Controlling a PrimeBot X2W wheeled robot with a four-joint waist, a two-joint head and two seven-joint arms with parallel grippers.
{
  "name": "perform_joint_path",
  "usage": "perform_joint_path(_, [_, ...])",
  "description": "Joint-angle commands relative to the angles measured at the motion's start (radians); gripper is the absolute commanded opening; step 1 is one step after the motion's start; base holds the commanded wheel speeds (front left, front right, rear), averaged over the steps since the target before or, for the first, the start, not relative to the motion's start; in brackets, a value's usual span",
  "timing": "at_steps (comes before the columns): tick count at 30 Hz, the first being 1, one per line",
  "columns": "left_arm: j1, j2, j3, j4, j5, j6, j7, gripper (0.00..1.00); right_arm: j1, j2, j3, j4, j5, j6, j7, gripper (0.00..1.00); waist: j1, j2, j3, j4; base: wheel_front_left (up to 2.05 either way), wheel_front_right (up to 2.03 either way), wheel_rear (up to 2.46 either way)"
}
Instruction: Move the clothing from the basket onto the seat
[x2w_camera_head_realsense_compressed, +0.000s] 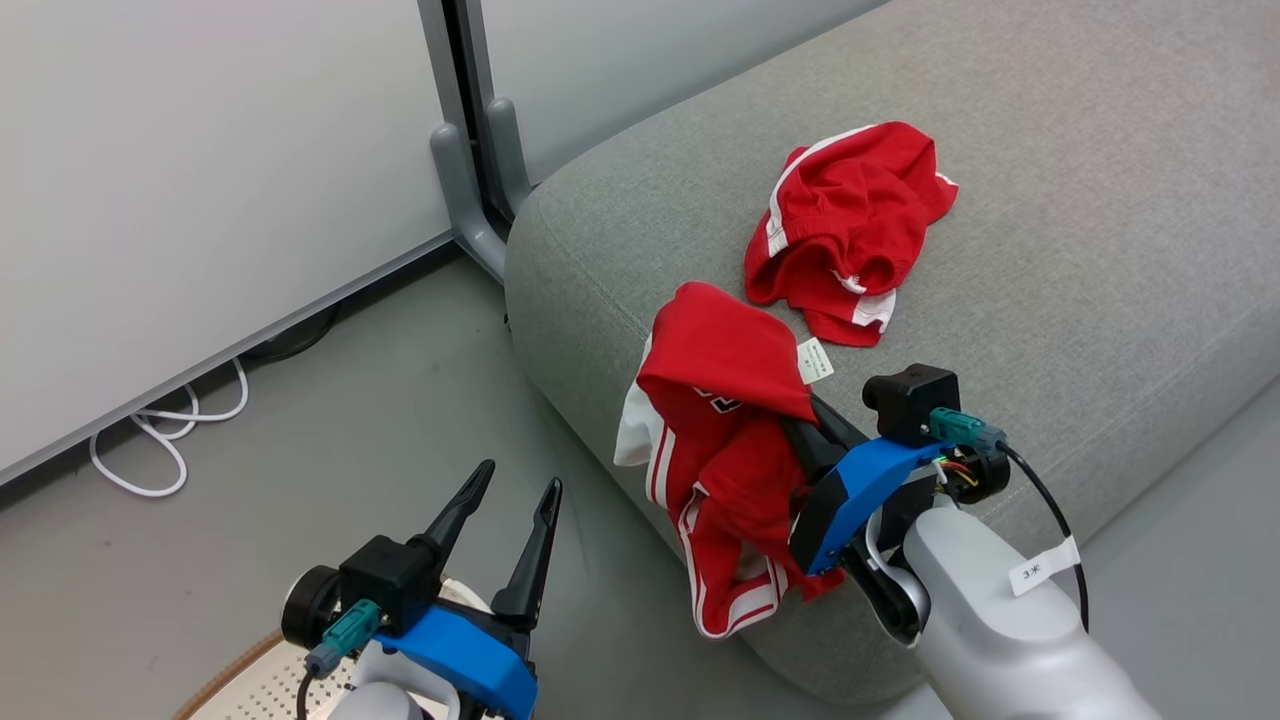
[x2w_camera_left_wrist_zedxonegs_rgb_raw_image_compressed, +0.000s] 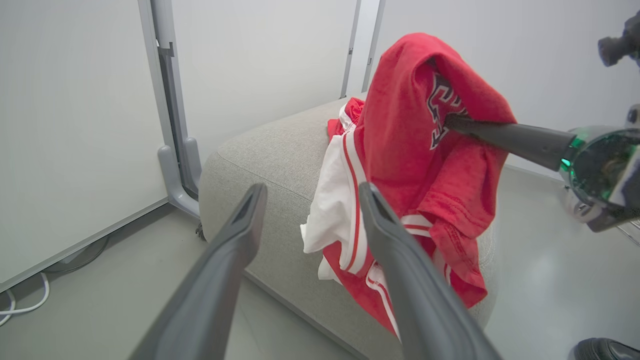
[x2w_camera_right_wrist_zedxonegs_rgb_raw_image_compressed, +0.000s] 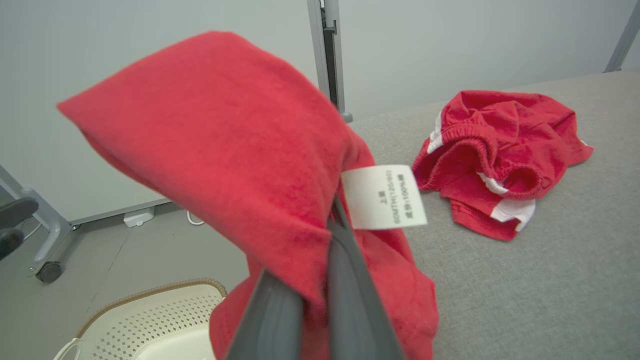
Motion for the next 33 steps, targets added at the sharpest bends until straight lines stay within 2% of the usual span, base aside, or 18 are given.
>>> perform_joint_path(1, [-0.005, 0.006, 0.000, -0.004, 0.001, -0.002, -0.003, 1.00, 0.005, -0.003, -0.008, -0.009, -0.005, 0.000, -0.004, 0.00, -0.0001, 0.0000, 0.006, 0.004, 0.00, 0.00, 0.00])
perform_joint_path(9, [-0.027, 0.015, 0.010, -0.023, 0.012, -0.002, -0.003, 1.00, -0.060, -0.024, -0.034, -0.027, -0.017, 0.000, -0.003, 0.00, -0.0001, 0.0000, 0.048, 0.021, 0.00, 0.00, 0.00])
perform_joint_path(15, [-0.053, 0.040, 0.013, -0.047, 0.024, -0.002, -0.003, 1.00, -0.189, -0.084, -0.078, -0.050, -0.042, 0.000, 0.018, 0.00, -0.0001, 0.0000, 0.118, 0.038, 0.00, 0.00, 0.00])
perform_joint_path(22, [-0.121, 0.081, 0.008, -0.096, 0.041, -0.002, -0.003, 1.00, -0.375, -0.192, -0.209, -0.084, -0.086, 0.000, 0.044, 0.00, -0.0001, 0.0000, 0.253, 0.072, 0.00, 0.00, 0.00])
perform_joint_path(28, [-0.196, 0.128, -0.003, -0.158, 0.058, -0.002, -0.003, 1.00, -0.487, -0.291, -0.361, -0.114, -0.133, 0.000, 0.055, 0.00, -0.0001, 0.0000, 0.398, 0.111, 0.00, 0.00, 0.00])
perform_joint_path(33, [-0.260, 0.162, -0.002, -0.214, 0.075, -0.002, -0.002, 1.00, -0.504, -0.317, -0.486, -0.094, -0.154, 0.000, 0.041, 0.00, -0.0001, 0.0000, 0.510, 0.143, 0.00, 0.00, 0.00])
